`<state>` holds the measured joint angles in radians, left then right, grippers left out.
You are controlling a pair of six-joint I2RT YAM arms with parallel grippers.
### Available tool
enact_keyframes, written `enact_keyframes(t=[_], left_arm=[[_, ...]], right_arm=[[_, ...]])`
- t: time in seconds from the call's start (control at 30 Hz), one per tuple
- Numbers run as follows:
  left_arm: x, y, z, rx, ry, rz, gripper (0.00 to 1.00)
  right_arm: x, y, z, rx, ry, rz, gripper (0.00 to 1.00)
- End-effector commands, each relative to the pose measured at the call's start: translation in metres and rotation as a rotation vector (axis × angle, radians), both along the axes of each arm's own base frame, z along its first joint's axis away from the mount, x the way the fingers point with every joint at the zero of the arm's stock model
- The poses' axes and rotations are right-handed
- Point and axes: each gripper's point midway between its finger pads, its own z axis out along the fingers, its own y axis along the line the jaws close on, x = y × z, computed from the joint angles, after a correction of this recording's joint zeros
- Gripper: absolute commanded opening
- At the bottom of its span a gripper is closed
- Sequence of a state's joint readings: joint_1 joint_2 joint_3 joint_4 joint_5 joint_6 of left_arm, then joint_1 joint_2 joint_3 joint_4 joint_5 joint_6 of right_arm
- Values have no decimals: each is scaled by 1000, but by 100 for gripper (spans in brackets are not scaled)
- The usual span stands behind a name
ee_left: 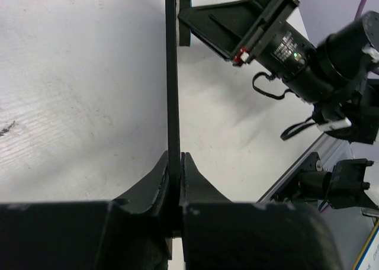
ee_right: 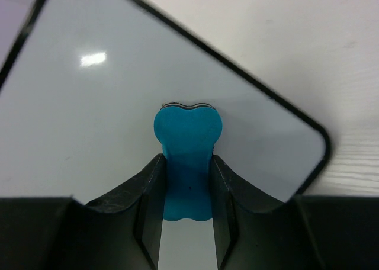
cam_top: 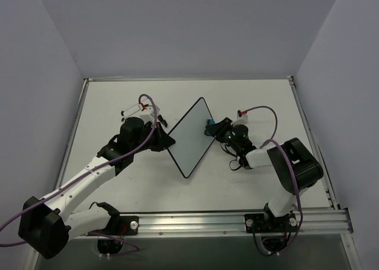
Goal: Erase the whiteboard
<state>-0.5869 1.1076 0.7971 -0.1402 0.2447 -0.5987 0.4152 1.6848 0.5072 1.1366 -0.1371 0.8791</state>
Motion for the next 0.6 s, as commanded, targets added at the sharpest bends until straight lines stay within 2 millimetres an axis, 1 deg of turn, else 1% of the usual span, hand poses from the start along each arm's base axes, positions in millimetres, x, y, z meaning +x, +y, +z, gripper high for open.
enact_keyframes(t=[0.0,0.03,0.07,0.1,0.13,0.17,0.27,0.3,0.37,0.4,0.43,0.47,0.5,0.53,0.57], left_arm=[[-25,-28,19,-94,18,-175,2],[-25,-27,18,-92,19,-174,2],[-25,-27,19,-91,17,-173,2],[-24,-26,19,-88,14,-168,2],[-24,-26,20,-89,13,-168,2],[-23,-26,21,-90,10,-167,2],[-22,-27,23,-96,7,-162,2],[-21,-28,22,-96,8,-160,2],[-19,-29,24,-107,9,-157,2],[-19,-31,23,-108,11,-160,2],[-18,-32,23,-115,11,-159,2],[-18,-32,23,-116,13,-161,2],[-18,-33,22,-117,16,-160,2],[-17,-34,24,-122,13,-161,2],[-16,-34,24,-124,12,-161,2]], right_arm=[[-25,70,73,86,-228,232,0],[-29,78,80,68,-255,247,0],[-44,95,86,67,-263,287,0],[-50,103,92,68,-277,295,0],[-53,107,94,62,-280,278,0],[-69,120,96,63,-276,305,0],[-83,127,96,61,-263,250,0],[-96,137,95,66,-255,265,0],[-104,142,92,74,-234,257,0],[-115,150,91,73,-226,279,0],[-118,154,92,71,-224,279,0],[-123,157,87,54,-210,282,0],[-124,157,87,54,-205,265,0],[-134,164,88,60,-204,279,0],[-138,164,88,64,-202,274,0]])
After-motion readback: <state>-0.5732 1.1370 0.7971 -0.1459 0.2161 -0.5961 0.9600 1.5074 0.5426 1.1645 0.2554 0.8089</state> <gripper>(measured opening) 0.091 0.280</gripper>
